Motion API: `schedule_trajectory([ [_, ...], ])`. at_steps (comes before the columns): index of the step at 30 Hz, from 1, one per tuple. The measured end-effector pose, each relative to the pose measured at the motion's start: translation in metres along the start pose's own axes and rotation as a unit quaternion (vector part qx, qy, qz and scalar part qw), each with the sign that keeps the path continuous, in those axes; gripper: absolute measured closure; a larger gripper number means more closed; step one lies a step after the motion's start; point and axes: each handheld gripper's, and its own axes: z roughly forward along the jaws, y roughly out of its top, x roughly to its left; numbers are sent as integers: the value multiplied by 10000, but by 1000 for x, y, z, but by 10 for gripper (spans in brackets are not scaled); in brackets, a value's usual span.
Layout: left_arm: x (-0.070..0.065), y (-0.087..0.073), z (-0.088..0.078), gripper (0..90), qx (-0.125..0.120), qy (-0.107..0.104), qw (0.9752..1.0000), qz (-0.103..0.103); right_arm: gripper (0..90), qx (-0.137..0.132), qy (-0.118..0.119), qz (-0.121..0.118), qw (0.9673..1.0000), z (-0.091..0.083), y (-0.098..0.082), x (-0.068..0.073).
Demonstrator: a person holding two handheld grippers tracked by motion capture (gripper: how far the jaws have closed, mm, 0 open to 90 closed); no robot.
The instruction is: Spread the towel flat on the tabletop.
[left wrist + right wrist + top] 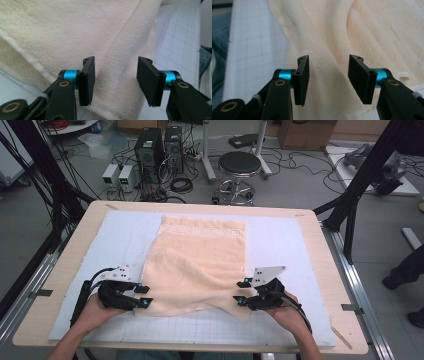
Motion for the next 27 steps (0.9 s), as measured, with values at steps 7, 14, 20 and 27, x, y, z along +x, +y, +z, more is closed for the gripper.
schedule_trajectory([
  [7,-4,0,2,819,86,181,9997,124,803,451,174,-97,9988,14,-2,-3],
  [14,-28,-4,-24,840,-304,48,9991,302,809,-47,376,-58,9993,-6,1,17],
  [20,-51,-15,-41,843,-297,-60,9986,436,808,-245,559,-140,9980,-17,0,45],
  [27,-60,-16,-52,660,-443,-208,9977,474,651,-317,718,-116,9968,-24,2,64],
])
